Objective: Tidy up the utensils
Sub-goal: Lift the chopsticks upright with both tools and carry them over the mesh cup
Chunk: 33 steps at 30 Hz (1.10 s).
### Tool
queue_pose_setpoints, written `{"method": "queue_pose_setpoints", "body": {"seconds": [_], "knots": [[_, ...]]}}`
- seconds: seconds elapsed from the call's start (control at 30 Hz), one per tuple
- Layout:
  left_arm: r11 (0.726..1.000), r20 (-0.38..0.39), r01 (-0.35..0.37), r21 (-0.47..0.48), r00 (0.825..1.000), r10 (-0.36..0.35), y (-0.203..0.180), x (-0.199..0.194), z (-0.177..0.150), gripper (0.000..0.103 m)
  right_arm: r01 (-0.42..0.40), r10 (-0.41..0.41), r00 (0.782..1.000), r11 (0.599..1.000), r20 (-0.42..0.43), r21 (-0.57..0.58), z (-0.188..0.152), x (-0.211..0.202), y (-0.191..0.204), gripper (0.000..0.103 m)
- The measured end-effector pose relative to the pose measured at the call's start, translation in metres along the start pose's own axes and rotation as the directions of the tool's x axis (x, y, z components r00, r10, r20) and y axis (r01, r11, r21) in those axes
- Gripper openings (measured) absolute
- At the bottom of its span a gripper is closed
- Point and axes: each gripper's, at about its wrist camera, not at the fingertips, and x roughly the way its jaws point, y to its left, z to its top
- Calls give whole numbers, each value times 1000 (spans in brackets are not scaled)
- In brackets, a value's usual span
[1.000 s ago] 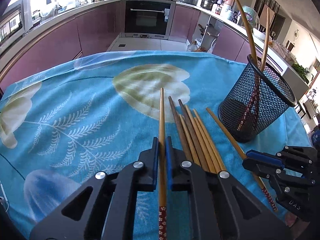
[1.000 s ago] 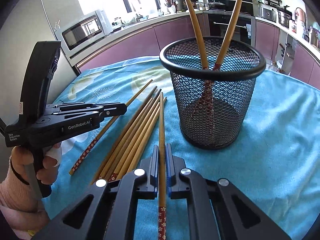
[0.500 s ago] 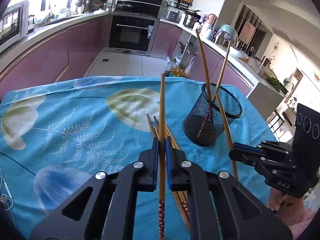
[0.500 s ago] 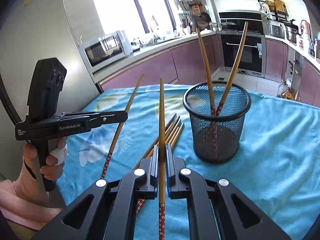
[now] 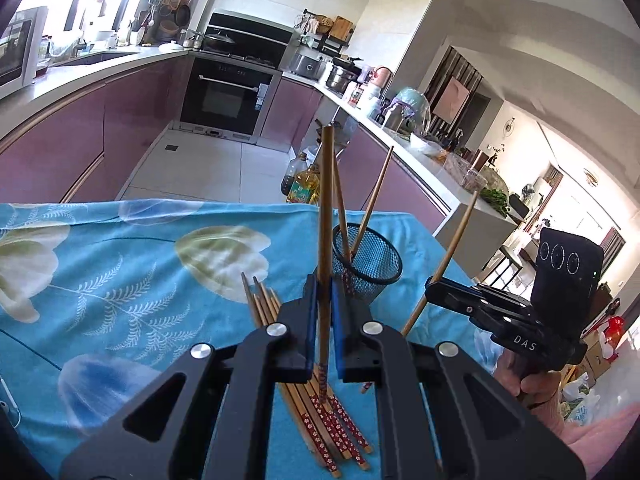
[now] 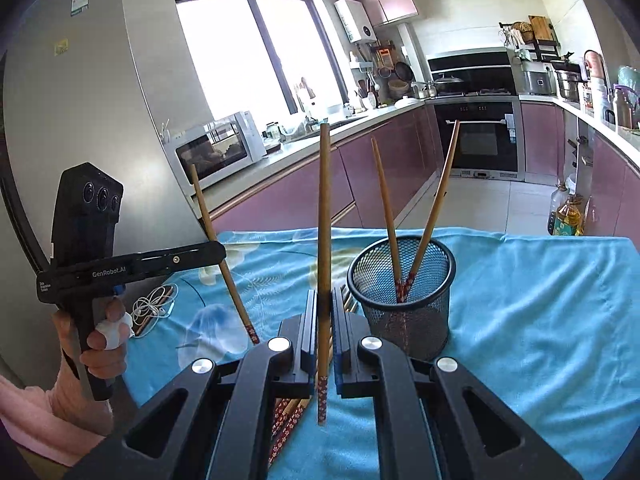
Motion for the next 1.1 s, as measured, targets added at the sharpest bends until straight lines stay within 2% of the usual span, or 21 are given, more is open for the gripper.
{"method": "queue_pose_setpoints", "body": {"seconds": [0.43, 0.67, 0.87, 1.1], "knots": [[998, 132, 55, 44, 989, -60, -33, 3, 60, 7, 47, -40, 988, 998, 147, -44, 61, -26, -7, 6], [994, 174, 15, 106, 984, -33, -56, 10, 88, 7, 87, -78, 978, 996, 195, -37, 81, -27, -17, 6], [985, 118, -48, 169, 993, 28, -68, 37, 91, 7, 115, -115, 978, 993, 174, 6, 85, -8, -35, 6], [973, -15, -80, 215, 996, 86, -62, 79, 76, 8, 150, -150, 986, 989, 67, 3, 73, 19, -46, 6]]}}
